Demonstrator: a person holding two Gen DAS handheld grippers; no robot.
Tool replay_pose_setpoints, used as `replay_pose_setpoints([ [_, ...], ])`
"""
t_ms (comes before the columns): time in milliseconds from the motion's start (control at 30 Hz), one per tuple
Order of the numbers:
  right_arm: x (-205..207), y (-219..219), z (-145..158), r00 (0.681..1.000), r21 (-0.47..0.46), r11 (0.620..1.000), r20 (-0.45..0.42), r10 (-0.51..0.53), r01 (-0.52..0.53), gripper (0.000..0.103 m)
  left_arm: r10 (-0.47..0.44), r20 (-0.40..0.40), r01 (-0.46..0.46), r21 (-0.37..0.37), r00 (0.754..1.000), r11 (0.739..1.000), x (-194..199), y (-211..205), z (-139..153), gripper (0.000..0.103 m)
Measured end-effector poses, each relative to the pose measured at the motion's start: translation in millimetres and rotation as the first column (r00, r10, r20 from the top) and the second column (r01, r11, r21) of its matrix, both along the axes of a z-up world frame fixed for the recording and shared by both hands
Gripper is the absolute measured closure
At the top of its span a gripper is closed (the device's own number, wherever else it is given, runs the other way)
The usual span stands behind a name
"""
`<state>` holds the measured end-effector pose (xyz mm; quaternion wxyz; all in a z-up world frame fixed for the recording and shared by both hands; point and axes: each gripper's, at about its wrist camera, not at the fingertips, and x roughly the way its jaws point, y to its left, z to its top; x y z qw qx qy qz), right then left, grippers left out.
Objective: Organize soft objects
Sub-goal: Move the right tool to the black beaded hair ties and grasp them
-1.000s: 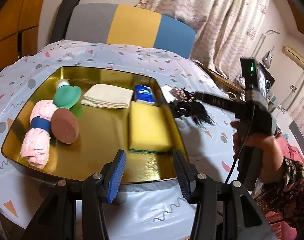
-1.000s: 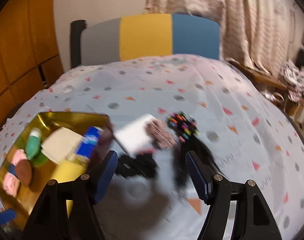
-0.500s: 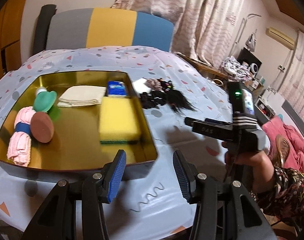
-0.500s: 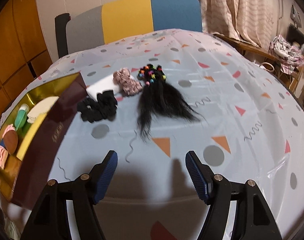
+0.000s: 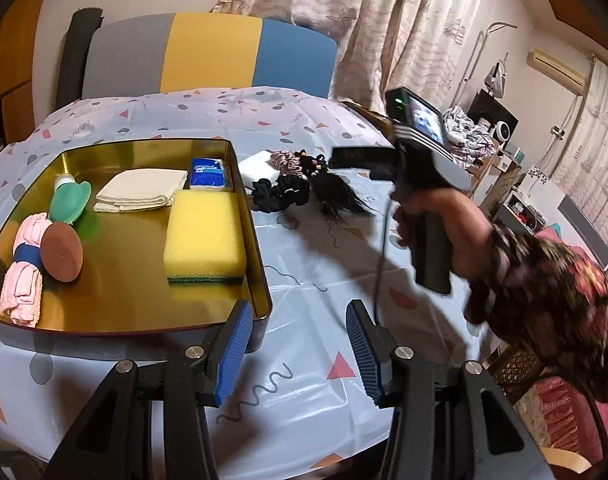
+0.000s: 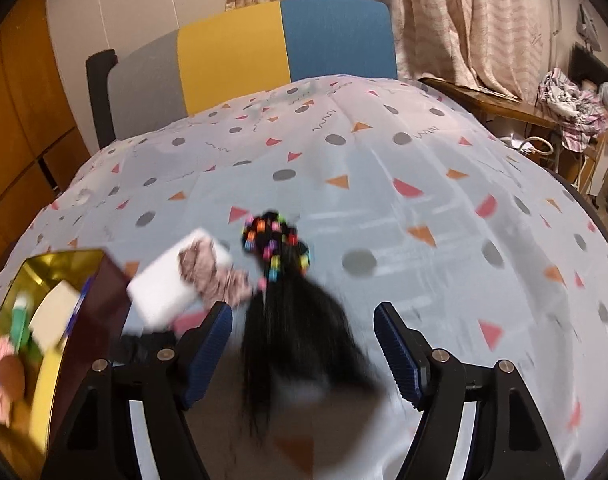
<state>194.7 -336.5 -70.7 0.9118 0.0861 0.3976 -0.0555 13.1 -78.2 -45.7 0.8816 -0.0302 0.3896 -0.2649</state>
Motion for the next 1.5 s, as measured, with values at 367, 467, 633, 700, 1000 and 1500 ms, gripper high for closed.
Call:
replay_pose_setpoints([
  [367, 76, -5, -36, 0.994, 0.014, 1.0, -0.112, 0.021, -0.02, 0.048, 0.066, -0.042, -0.067, -0.008, 0.997, 0.998, 18, 8, 3, 0.054],
  [467, 74, -4, -45, 0.989, 0.011, 0.999, -0.135, 0.054, -0.053, 0.058, 0.066, -0.052, -0.066, -0.009, 0.997, 0.998, 22, 6, 1, 0.054],
  [633, 55, -12, -44, 0.986, -0.017, 0.997, -0.15, 0.078, -0.081, 0.07, 0.046, -0.047, -0.047, -0.012, 0.998, 0.999, 23, -4, 4, 0.054],
  [700, 45, -24, -44, 0.983, -0.004, 0.998, -0.175, 0.059, -0.061, 0.07, 0.033, -0.037, -0.034, -0.013, 0.999, 0.999, 24, -10, 8, 0.054],
  [1000, -11, -79, -42, 0.967, 0.168, 0.986, -0.252, 0.029, 0.014, 0.07, -0.016, -0.028, 0.016, 0.026, 0.999, 1.0, 46, -55, 23, 0.053],
  [1500, -21, -83, -42, 0.967, 0.203, 0.979, -0.253, 0.027, 0.026, 0.07, 0.12, -0.123, -0.09, 0.228, 0.985, 0.969, 162, -142, -4, 0.035],
])
